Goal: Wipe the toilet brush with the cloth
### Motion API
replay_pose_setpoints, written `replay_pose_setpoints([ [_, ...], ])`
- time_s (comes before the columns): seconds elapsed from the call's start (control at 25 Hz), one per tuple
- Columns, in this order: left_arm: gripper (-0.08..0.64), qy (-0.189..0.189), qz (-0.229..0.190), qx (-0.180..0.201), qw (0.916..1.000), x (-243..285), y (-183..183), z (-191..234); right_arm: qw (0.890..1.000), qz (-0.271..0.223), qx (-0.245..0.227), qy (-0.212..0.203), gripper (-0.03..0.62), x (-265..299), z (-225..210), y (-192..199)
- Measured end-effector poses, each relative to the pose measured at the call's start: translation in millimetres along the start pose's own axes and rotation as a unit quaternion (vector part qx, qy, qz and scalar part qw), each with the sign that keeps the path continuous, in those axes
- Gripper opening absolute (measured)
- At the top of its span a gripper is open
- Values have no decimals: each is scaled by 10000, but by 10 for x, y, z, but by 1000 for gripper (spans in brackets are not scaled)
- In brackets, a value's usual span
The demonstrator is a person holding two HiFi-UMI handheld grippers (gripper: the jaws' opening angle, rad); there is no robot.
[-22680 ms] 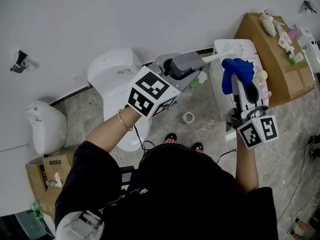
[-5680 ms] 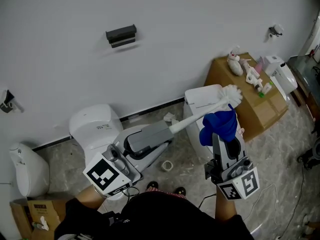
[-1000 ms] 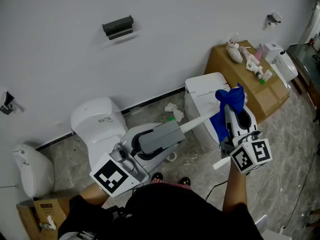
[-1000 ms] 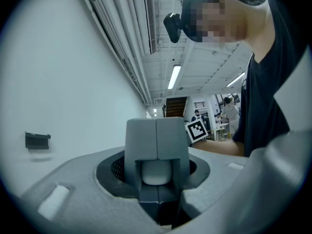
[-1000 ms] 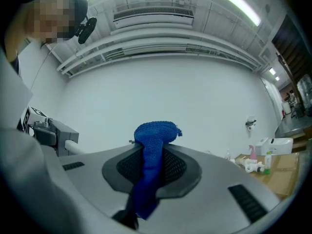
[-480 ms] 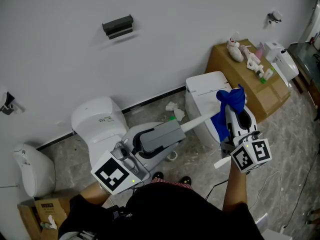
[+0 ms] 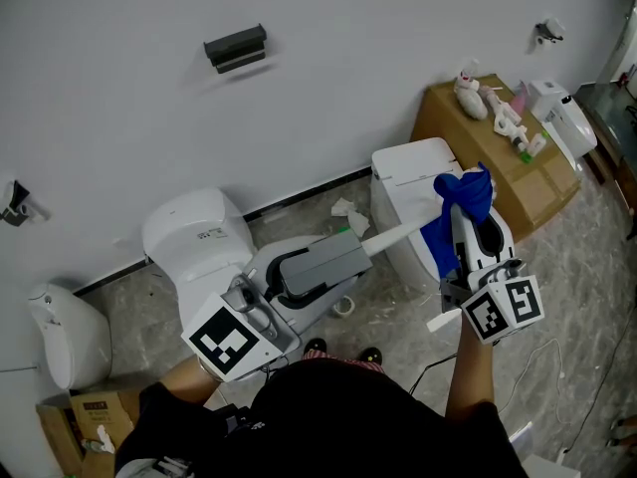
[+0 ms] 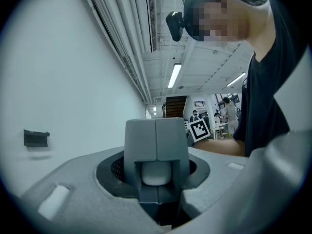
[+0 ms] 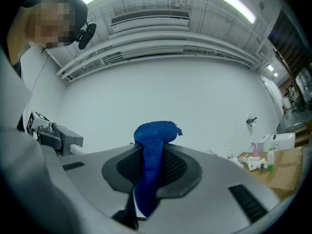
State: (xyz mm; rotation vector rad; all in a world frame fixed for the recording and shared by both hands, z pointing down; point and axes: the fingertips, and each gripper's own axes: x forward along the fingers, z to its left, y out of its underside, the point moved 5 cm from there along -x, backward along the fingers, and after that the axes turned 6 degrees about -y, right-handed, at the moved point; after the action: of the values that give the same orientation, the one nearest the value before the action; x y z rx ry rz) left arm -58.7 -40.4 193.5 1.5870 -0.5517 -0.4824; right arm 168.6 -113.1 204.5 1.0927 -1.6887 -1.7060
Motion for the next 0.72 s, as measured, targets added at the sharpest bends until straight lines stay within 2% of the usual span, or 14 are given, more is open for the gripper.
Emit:
replay_pose_setpoints([
  [0.52, 172, -177, -7, -23, 9998, 72, -1, 69, 9974, 34, 164, -706, 74, 86, 311, -22],
  [0.72, 172, -234, 14, 80, 9997, 24, 16, 117, 9954, 68, 212, -933, 74, 125, 467, 24],
])
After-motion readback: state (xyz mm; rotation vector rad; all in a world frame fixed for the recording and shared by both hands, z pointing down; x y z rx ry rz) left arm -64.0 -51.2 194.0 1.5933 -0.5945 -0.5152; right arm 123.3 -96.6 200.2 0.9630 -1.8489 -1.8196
